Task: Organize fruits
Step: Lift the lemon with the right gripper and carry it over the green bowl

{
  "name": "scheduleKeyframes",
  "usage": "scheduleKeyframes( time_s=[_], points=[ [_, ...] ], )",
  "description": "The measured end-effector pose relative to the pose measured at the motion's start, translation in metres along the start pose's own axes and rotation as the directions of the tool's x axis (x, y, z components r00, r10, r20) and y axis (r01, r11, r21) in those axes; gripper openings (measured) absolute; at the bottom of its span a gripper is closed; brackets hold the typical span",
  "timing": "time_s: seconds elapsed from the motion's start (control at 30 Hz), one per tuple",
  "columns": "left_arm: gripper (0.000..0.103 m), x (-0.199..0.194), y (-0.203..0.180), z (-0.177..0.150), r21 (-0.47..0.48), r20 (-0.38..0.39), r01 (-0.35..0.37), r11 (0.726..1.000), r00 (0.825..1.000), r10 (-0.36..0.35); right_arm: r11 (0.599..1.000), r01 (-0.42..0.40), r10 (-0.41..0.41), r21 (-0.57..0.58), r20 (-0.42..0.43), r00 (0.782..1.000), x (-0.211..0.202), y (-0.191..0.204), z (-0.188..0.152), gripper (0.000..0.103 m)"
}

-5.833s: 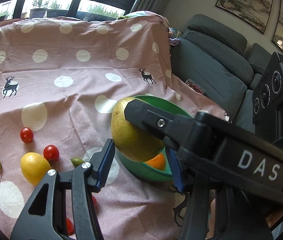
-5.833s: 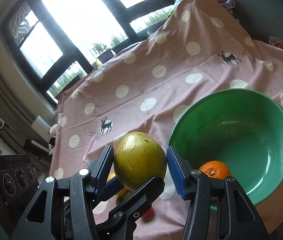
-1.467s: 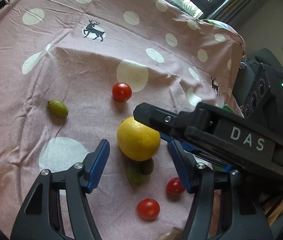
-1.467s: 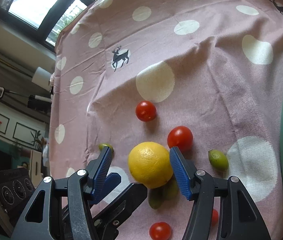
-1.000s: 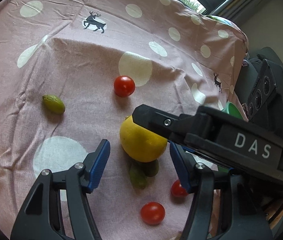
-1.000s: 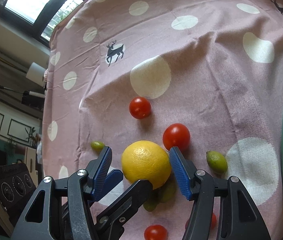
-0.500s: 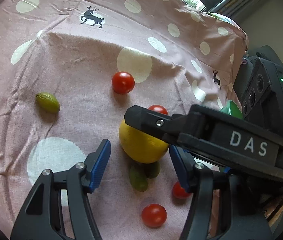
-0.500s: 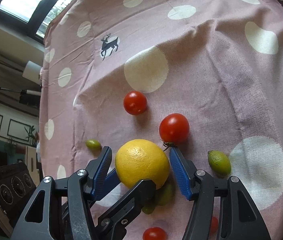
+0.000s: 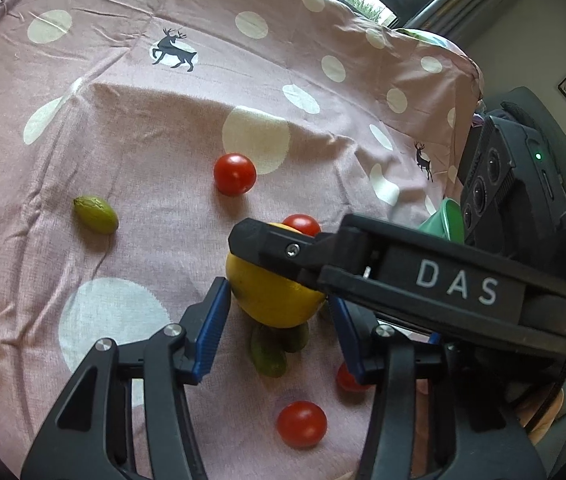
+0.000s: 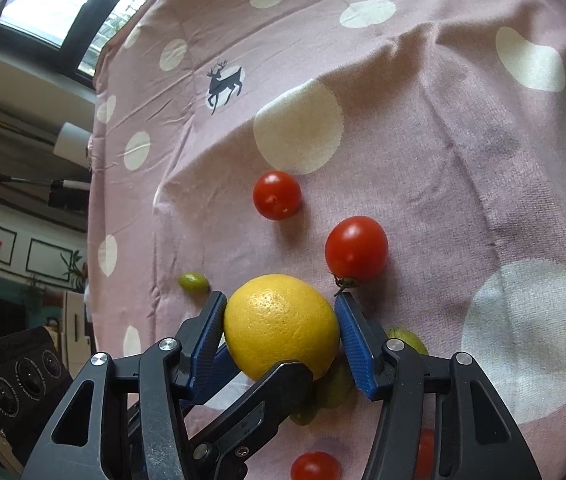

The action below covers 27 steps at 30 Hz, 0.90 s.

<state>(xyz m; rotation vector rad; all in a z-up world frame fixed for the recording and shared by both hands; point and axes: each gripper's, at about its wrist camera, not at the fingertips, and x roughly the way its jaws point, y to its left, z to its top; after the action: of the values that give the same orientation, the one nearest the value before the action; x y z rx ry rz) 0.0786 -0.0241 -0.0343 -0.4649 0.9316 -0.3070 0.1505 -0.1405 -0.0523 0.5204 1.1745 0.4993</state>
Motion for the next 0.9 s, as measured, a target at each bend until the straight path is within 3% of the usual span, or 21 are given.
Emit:
scheduleKeyframes(
  time_s=[0.9],
  points=[
    [0.05, -0.038, -0.039, -0.011, 0.13, 0.148, 0.016, 0.991, 0.988, -0.036, 0.996, -0.047, 0.062, -0.082, 0.18, 0.982, -0.061, 0.019, -0.022, 0.058]
  ],
)
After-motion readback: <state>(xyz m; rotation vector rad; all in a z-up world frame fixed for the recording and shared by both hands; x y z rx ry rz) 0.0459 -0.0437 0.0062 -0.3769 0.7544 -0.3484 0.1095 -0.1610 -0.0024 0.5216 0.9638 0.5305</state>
